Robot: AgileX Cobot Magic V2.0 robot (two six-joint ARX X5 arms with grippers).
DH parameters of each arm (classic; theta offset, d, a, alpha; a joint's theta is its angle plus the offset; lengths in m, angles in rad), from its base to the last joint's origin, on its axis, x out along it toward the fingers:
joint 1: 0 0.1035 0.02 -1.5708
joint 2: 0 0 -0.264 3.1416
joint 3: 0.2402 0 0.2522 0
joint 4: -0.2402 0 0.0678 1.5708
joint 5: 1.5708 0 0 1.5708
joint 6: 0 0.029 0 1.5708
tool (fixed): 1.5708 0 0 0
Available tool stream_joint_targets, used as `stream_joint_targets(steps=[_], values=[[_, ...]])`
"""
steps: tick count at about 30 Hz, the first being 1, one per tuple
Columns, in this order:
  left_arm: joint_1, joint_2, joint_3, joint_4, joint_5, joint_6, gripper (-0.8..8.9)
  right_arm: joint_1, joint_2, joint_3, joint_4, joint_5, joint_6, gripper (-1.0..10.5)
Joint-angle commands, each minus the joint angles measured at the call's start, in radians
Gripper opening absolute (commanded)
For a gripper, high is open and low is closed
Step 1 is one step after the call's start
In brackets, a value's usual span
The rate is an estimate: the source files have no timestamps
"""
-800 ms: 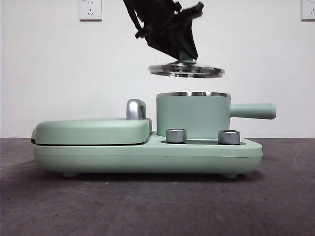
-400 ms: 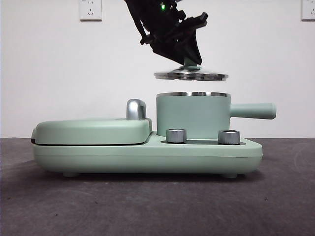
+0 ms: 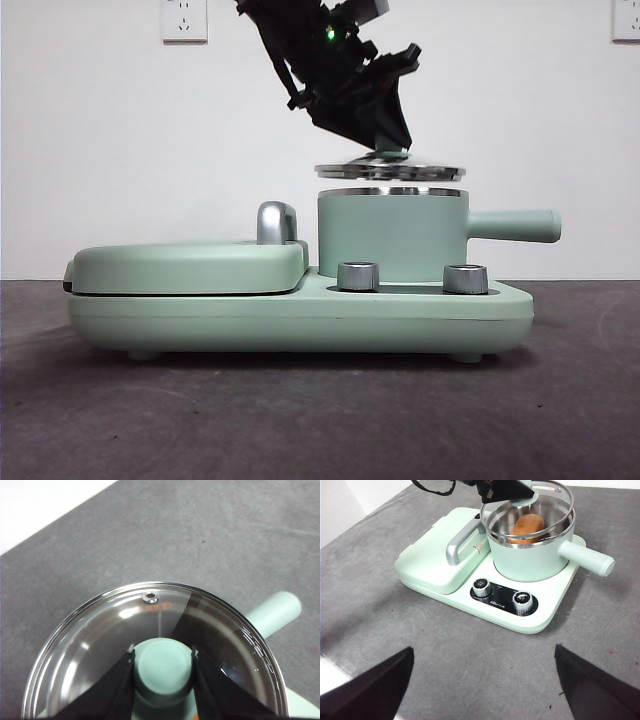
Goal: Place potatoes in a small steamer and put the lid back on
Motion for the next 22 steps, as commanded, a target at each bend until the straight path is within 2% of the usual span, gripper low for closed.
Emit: stream_joint_targets(steps=[1, 8, 12, 22], values=[[-0.006, 0.028, 0.029, 0.025, 0.003, 0.006, 0.13, 0.008, 0.002, 0.008, 0.006, 0.000, 0.011, 4.4], [-0.006, 0.032, 0.029, 0.019, 0.005, 0.006, 0.12, 0.007, 0.002, 0.008, 0.006, 0.000, 0.011, 4.4], [-0.004, 0.032, 0.029, 0.017, 0.060, 0.007, 0.12, 0.008, 0.002, 0.008, 0.006, 0.000, 0.011, 4.4], [0.008, 0.034, 0.029, 0.018, 0.060, 0.006, 0.13, 0.008, 0.002, 0.008, 0.006, 0.000, 0.029, 4.4]])
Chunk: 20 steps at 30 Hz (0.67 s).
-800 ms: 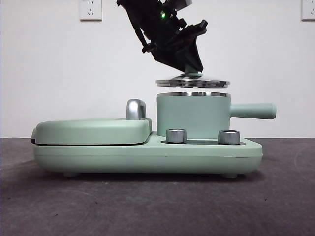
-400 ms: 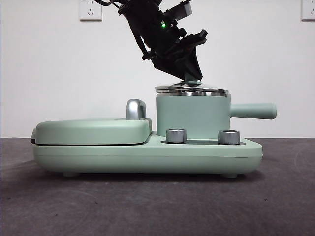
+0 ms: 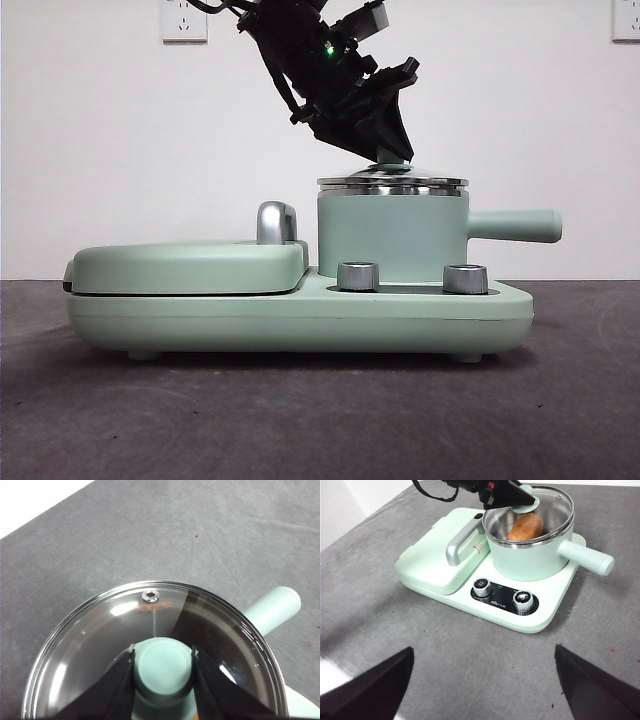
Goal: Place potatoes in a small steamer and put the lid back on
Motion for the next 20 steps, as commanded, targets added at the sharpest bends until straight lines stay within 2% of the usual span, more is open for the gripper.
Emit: stream_joint_targets(steps=[1, 8, 15, 17, 19, 20], values=[[0.001, 0.016, 0.029, 0.014, 0.013, 0.006, 0.13, 0.008, 0.002, 0.008, 0.006, 0.000, 0.013, 4.4], [0.020, 0.016, 0.029, -0.045, 0.013, -0.026, 0.13, 0.008, 0.002, 0.008, 0.006, 0.000, 0.013, 4.4], [0.024, 0.016, 0.030, -0.001, 0.012, -0.025, 0.21, 0.007, 0.002, 0.008, 0.006, 0.000, 0.013, 4.4], [0.022, 0.016, 0.030, -0.003, 0.012, -0.027, 0.47, 0.007, 0.002, 0.008, 0.006, 0.000, 0.013, 4.4], [0.021, 0.016, 0.030, -0.007, 0.012, -0.032, 1.70, 0.007, 0.002, 0.008, 0.006, 0.000, 0.013, 4.4], [0.019, 0.016, 0.030, -0.005, 0.012, -0.032, 1.96, 0.007, 0.002, 0.008, 0.006, 0.000, 0.013, 4.4]])
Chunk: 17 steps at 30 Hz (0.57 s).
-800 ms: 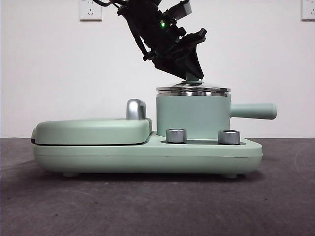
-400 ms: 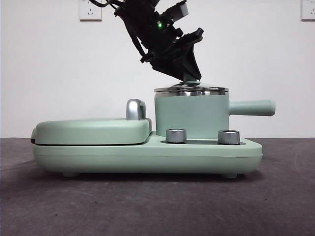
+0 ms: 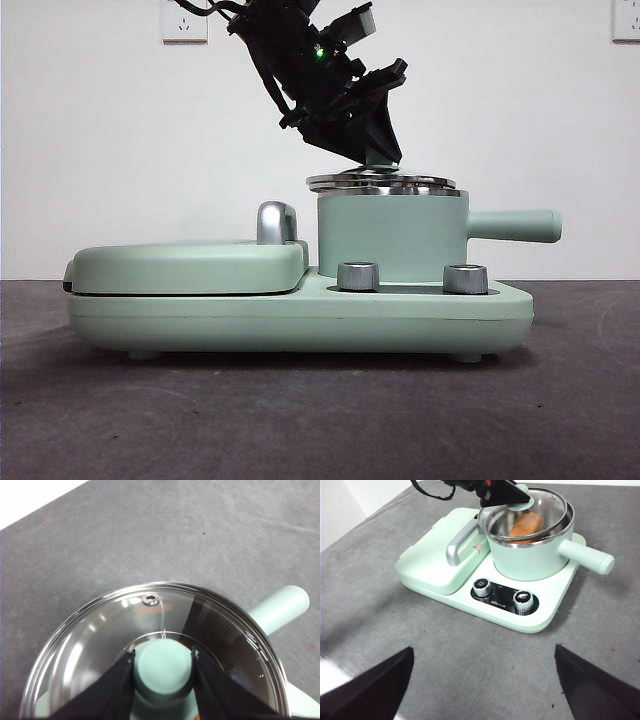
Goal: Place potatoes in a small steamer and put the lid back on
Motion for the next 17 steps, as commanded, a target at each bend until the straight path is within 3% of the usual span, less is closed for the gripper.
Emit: stream_joint_targets(steps=[1, 6, 9, 17], values=[[-0.008, 0.016, 0.028, 0.018, 0.002, -0.005, 1.93, 0.007, 0.002, 0.008, 0.006, 0.000, 0.011, 4.4], [-0.016, 0.016, 0.028, 0.019, 0.002, -0.020, 1.58, 0.007, 0.002, 0.008, 0.006, 0.000, 0.015, 4.4], [-0.020, 0.016, 0.028, 0.018, 0.002, -0.019, 0.05, 0.007, 0.002, 0.008, 0.005, 0.000, 0.018, 4.4], [-0.020, 0.016, 0.028, 0.018, 0.002, -0.018, 0.05, 0.007, 0.002, 0.008, 0.006, 0.000, 0.019, 4.4]])
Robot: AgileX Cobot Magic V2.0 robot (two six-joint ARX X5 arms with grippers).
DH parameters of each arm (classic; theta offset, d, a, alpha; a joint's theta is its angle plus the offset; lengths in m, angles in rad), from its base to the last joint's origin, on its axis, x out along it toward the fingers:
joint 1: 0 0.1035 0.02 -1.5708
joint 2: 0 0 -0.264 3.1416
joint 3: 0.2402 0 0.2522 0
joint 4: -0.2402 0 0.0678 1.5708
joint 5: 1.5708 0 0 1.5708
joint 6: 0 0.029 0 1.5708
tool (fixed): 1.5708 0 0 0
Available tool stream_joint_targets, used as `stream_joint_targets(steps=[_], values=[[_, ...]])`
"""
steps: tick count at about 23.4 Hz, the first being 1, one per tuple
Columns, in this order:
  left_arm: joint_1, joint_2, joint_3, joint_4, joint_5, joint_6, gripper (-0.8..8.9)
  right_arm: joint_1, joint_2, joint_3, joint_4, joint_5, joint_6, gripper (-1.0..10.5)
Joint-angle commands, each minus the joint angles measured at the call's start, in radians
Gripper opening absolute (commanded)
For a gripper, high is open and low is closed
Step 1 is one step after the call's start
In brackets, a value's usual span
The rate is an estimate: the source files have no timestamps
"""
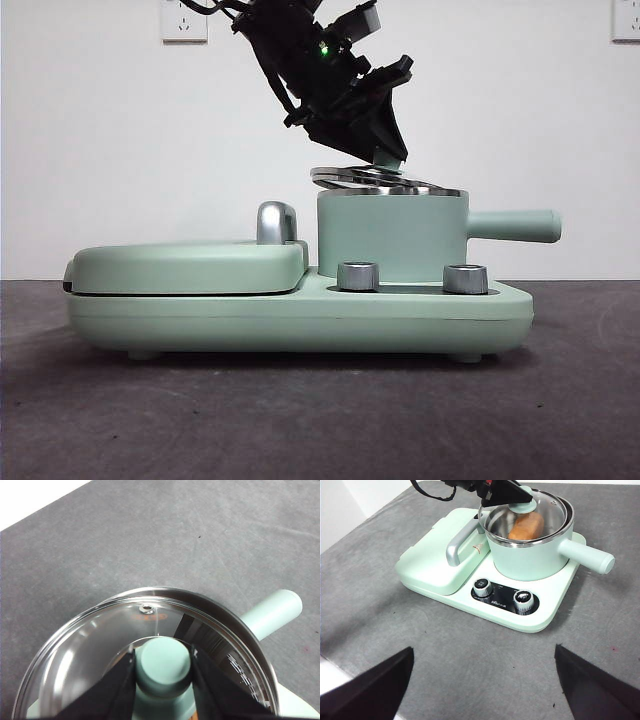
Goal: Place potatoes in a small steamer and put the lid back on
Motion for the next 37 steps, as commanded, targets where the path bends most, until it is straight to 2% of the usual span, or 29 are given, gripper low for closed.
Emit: stream_joint_targets(steps=[1, 11, 24, 29, 33, 34, 35, 37], values=[[-0.009, 0.016, 0.028, 0.008, 0.002, -0.002, 0.04, 0.007, 0.002, 0.008, 0.006, 0.000, 0.010, 4.4], [0.013, 0.014, 0.028, 0.058, 0.131, -0.005, 0.04, 0.007, 0.002, 0.008, 0.006, 0.001, 0.012, 4.4], [0.018, 0.039, 0.028, 0.042, 0.134, 0.031, 0.04, 0.007, 0.002, 0.008, 0.006, 0.005, 0.029, 4.4], [0.018, 0.064, 0.028, 0.027, 0.192, 0.053, 0.04, 0.007, 0.002, 0.008, 0.006, 0.008, 0.029, 4.4], [0.018, 0.065, 0.028, 0.001, 0.192, 0.049, 0.06, 0.007, 0.002, 0.008, 0.006, 0.008, 0.029, 4.4], [0.018, 0.065, 0.028, 0.002, 0.189, 0.035, 0.21, 0.007, 0.002, 0.008, 0.006, 0.008, 0.029, 4.4], [0.018, 0.064, 0.028, 0.002, 0.188, 0.035, 0.96, 0.007, 0.002, 0.008, 0.006, 0.008, 0.029, 4.4], [0.018, 0.057, 0.028, 0.011, 0.187, 0.035, 3.50, 0.007, 0.002, 0.008, 0.006, 0.008, 0.029, 4.4]])
